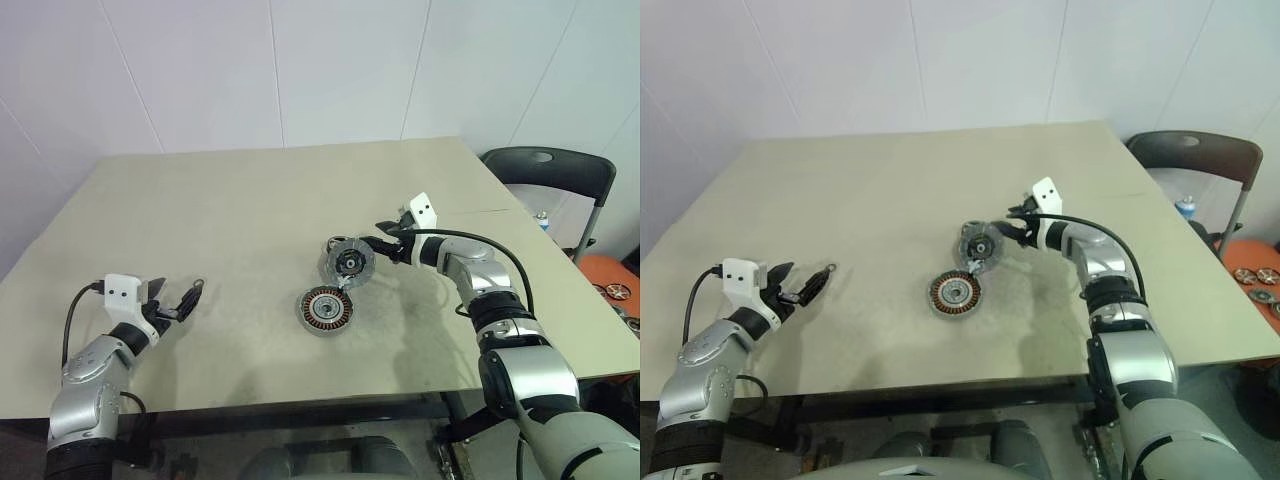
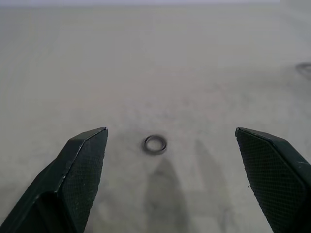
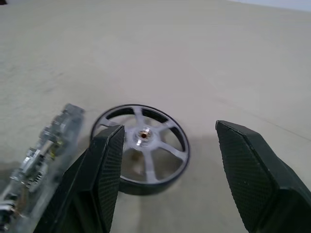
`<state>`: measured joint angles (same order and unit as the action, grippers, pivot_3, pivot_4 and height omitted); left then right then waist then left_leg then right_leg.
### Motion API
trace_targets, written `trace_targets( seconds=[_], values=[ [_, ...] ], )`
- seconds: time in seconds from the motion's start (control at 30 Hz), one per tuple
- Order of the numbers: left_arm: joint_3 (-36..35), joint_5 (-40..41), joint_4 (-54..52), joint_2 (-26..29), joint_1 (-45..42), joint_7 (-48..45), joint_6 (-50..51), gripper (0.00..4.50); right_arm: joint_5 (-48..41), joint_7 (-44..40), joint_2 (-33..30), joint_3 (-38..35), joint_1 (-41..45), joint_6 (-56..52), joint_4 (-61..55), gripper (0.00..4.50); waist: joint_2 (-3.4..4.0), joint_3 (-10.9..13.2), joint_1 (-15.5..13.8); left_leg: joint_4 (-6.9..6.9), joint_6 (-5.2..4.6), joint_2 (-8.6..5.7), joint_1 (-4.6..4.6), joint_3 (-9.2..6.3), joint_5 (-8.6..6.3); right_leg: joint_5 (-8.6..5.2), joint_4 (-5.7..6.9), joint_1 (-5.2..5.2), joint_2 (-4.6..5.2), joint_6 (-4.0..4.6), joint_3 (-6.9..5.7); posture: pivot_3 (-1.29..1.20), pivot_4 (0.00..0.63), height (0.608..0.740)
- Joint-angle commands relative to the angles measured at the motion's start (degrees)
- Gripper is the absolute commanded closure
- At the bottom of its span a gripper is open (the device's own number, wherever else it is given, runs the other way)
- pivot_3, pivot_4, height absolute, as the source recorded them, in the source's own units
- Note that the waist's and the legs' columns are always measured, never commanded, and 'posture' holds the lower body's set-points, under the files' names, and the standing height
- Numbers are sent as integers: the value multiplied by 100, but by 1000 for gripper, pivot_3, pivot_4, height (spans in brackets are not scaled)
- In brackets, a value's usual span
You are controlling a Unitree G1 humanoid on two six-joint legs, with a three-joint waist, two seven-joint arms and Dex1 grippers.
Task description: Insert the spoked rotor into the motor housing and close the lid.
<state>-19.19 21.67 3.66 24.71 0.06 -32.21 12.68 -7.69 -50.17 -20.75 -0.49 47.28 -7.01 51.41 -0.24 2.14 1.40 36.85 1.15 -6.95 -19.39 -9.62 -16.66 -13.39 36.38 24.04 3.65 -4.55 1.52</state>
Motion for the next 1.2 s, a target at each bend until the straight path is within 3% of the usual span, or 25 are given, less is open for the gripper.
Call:
trace_targets(
  seconds=[0.03, 0.13, 0.43, 1.2],
  values=[
    [-41, -2, -107, 19, -39, 10, -209, 26, -5, -16, 35, -30, 236, 102, -116, 1362, 0, 0, -30, 4, -1, 1, 0, 2, 0, 1, 0, 0, -1, 0, 0, 0, 0, 740],
    [-15, 5, -66, 52, -53, -21, -207, 26, 9, -26, 23, -25, 224, 105, -127, 1362, 0, 0, -60, 7, -1, 2, 0, 3, -1, 2, 0, -3, -3, 0, 0, 0, 0, 740],
    [92, -533, 1703, 138, -849, 170, -790, 26, 76, 6, -39, -5, 142, 135, -185, 1362, -2, -1, -71, 12, -2, 3, -1, 3, -1, 6, -2, -4, -5, -2, -2, 0, 0, 740],
    [926, -1024, 2986, 468, -2075, -262, 204, 26, 164, 139, -73, 10, 30, 178, -262, 1362, -2, -4, -58, 14, -1, 3, 1, 2, 0, 13, 3, -4, -6, -8, -1, 0, 0, 740]
  ],
)
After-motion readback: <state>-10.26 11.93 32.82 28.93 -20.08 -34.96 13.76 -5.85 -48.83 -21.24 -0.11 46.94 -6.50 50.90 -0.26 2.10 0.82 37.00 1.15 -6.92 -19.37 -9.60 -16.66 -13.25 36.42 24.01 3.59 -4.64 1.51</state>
